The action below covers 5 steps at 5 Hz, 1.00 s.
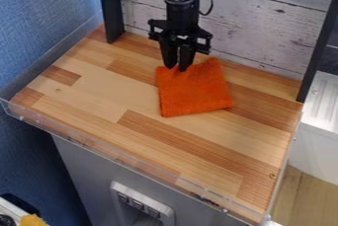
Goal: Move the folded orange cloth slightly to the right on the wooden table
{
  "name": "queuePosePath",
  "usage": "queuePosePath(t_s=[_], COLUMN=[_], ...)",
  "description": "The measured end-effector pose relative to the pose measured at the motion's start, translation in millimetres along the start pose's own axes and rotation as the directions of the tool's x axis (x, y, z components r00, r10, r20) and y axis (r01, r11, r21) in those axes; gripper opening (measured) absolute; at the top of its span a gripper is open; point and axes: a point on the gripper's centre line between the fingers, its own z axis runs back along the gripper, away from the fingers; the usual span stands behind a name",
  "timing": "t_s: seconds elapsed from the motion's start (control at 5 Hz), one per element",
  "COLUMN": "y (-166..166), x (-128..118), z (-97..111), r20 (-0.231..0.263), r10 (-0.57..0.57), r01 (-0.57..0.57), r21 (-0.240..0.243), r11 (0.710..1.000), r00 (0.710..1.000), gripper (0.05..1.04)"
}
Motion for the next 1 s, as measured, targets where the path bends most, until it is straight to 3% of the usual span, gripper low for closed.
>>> queuePosePath(t_s=[0.2,0.4,1.0], y=[10,21,55], x=[4,9,15], z=[9,16,38], r20=[-0.010,-0.012,-0.018], r10=[0.020,0.025,0.033], r01=[-0.020,-0.025,-0.032], r21=[0.005,0.011,0.022], r11=[1.000,1.000,0.999], r00=[1.000,1.000,0.999], gripper=[0.789,0.999,0.999])
